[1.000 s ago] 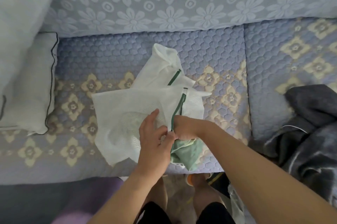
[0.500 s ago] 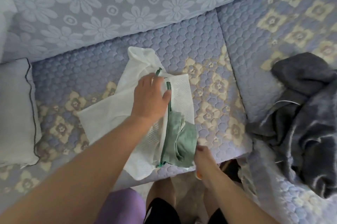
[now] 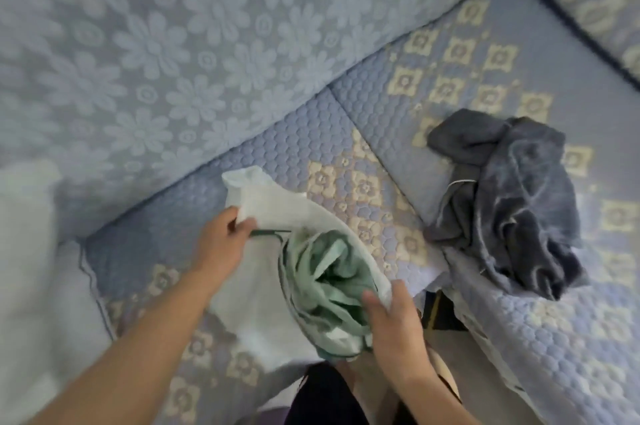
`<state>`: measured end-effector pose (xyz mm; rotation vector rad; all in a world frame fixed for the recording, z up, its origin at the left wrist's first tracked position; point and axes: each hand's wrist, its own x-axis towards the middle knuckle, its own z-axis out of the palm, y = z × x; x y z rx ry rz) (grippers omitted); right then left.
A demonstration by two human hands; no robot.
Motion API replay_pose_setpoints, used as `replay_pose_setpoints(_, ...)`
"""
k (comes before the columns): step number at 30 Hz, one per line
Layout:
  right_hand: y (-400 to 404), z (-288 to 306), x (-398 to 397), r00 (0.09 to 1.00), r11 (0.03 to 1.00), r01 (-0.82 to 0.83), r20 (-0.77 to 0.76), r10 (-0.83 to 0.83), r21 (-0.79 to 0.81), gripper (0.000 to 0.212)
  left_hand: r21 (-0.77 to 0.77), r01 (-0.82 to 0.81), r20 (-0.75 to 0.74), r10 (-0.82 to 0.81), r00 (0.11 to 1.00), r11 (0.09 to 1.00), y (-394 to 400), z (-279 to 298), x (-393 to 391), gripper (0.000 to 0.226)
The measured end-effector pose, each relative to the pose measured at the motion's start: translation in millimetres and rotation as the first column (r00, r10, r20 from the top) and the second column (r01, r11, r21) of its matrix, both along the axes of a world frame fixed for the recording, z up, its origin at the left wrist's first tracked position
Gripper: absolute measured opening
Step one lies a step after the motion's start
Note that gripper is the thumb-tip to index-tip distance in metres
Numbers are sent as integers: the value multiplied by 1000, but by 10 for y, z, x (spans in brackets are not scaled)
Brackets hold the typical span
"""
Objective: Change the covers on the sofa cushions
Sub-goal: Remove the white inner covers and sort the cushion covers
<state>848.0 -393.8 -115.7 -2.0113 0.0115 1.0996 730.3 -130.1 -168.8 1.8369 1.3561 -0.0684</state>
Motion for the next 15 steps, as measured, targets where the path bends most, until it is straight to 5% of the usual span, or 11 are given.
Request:
replay_pose_setpoints(3, 134, 944, 216, 986, 987, -145, 96, 139, 64, 19, -75, -214, 138, 223, 965, 974, -53, 810, -350, 51)
replay_pose_setpoints(6, 225, 1819, 411, 939, 964, -243, 275, 207, 104, 16, -111, -295, 248, 315, 916, 949, -163, 1555, -551, 39)
replay_pose_setpoints(10, 301, 2322, 913, 821, 981, -190, 556, 132, 47, 16, -114, -275, 357, 298, 885, 955, -244, 2040, -606, 32)
replay_pose_setpoints(13, 270, 2374, 1187, 723, 947, -281, 614, 316, -157, 20, -80, -188, 424, 205, 882, 979, -342, 2426, -584, 21)
replay_pose_setpoints(15, 221, 2535, 1304, 705, 967, -232, 668, 240, -102, 19, -72, -149, 489, 165, 856, 986, -388, 2662, -558, 22)
